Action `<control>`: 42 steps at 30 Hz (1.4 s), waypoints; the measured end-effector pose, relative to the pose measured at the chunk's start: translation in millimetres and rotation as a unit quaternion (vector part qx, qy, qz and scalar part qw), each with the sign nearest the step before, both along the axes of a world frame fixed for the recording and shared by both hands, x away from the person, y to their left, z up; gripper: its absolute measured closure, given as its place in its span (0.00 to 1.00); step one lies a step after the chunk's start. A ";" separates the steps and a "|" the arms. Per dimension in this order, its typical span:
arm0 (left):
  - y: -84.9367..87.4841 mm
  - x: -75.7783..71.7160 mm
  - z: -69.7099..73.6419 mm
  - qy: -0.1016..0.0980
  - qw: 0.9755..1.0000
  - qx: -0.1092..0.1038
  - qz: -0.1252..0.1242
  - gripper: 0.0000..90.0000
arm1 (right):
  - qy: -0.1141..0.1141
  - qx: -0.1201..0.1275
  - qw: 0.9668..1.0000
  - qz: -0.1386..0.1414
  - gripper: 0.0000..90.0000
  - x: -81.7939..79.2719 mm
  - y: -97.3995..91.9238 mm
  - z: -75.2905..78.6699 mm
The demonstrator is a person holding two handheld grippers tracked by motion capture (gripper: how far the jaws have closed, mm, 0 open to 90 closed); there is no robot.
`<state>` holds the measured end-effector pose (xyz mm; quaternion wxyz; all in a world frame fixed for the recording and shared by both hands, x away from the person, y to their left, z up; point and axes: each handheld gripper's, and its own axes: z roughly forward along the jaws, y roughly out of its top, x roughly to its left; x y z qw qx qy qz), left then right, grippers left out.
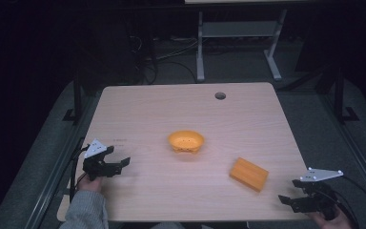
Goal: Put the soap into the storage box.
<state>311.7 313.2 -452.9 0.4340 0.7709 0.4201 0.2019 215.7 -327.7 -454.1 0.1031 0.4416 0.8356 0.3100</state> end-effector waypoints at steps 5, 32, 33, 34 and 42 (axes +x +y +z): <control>1.5 -0.2 0.6 -0.001 1.000 -0.002 0.002 0.15 | 0.007 -0.011 1.000 0.004 0.20 0.6 6.7 3.4; 2.5 -0.9 1.4 -0.001 1.000 -0.005 0.001 0.15 | 0.013 -0.081 0.993 0.091 0.20 36.9 57.8 33.5; 2.5 -0.8 1.4 0.000 1.000 -0.005 0.001 0.15 | 0.015 -0.080 0.992 0.091 0.20 38.0 59.8 34.5; 2.5 -0.5 1.2 0.001 1.000 -0.004 0.000 0.15 | 0.016 -0.085 0.992 0.096 0.20 40.9 62.9 35.4; 3.1 -0.5 1.7 -0.001 1.000 -0.006 -0.002 0.15 | 0.022 -0.100 0.988 0.116 0.20 56.3 81.1 39.3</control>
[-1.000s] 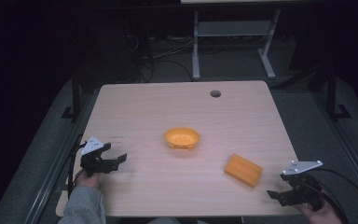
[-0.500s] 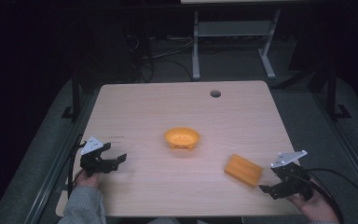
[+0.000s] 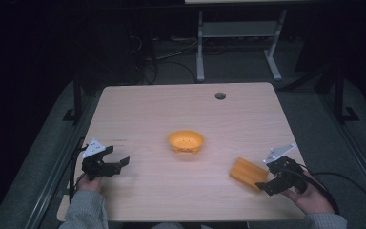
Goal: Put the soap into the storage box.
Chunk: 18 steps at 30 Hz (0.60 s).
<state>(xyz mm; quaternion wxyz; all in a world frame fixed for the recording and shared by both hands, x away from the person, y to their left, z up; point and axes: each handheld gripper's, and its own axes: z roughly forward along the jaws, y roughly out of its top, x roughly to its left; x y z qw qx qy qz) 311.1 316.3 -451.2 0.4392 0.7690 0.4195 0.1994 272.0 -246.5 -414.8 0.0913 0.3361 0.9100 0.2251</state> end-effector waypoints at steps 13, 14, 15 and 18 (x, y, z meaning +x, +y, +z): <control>0.1 -0.3 0.3 0.000 1.000 -0.003 0.001 0.15 | 0.020 -0.026 0.999 0.022 0.19 19.4 24.6 -7.0; 0.0 -0.4 0.3 0.000 1.000 -0.005 0.001 0.15 | 0.022 -0.028 0.999 0.024 0.19 21.9 27.4 -7.5; 0.0 -0.4 0.3 0.000 1.000 -0.005 0.001 0.15 | 0.022 -0.028 0.999 0.024 0.19 21.9 27.4 -7.5; 0.2 -0.3 0.4 0.000 1.000 -0.004 0.001 0.15 | 0.026 -0.035 0.999 0.029 0.19 26.7 32.0 -9.6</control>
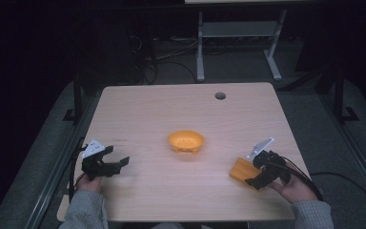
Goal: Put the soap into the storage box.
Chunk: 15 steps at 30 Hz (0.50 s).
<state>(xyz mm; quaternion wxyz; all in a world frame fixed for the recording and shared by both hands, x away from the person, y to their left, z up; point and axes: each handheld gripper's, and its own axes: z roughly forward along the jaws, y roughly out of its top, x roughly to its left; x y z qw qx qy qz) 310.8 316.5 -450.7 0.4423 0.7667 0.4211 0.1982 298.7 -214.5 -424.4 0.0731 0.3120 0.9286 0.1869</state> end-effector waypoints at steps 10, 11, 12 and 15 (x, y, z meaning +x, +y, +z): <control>0.8 -0.3 0.7 0.000 1.000 0.001 0.001 0.15 | 0.010 -0.015 1.000 0.018 0.19 9.0 12.1 -11.9; 0.6 -0.2 0.5 -0.001 1.000 -0.001 0.002 0.15 | 0.012 -0.017 1.000 0.019 0.19 9.6 13.2 -13.1; 0.9 -0.2 0.7 0.000 1.000 0.001 0.001 0.15 | 0.012 -0.017 1.000 0.019 0.19 9.6 13.2 -13.1; 1.0 -0.1 0.5 -0.001 1.000 0.000 0.001 0.15 | 0.017 -0.025 0.999 0.021 0.19 11.4 15.0 -17.0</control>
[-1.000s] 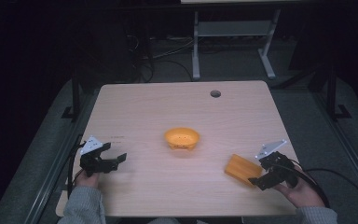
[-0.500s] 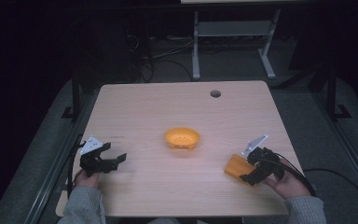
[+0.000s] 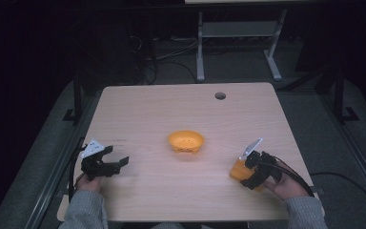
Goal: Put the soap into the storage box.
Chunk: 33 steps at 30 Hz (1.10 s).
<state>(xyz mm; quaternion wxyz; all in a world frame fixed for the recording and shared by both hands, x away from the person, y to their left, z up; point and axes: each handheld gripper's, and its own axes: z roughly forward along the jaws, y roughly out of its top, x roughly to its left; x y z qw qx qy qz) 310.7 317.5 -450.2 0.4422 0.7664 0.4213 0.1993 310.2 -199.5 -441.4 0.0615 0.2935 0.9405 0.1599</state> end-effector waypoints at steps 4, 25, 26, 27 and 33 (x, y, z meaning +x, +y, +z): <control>-0.1 0.1 0.1 0.000 1.000 -0.001 0.001 0.15 | 0.004 -0.003 1.000 0.003 0.20 0.5 0.2 -2.4; 1.5 -0.4 0.5 0.002 1.000 -0.002 0.003 0.15 | 0.011 -0.015 0.999 0.036 0.23 -1.1 3.7 1.2; 1.6 -0.5 0.6 0.003 1.000 -0.003 0.002 0.15 | 0.011 -0.015 0.999 0.036 0.23 -1.1 3.7 1.2; 1.1 -0.8 0.6 0.001 1.000 -0.005 0.003 0.15 | 0.008 -0.014 0.999 0.038 0.23 0.0 5.1 6.2; 0.7 -1.1 0.7 0.000 1.000 -0.011 0.005 0.15 | -0.009 -0.013 0.999 0.046 0.23 6.1 11.8 21.4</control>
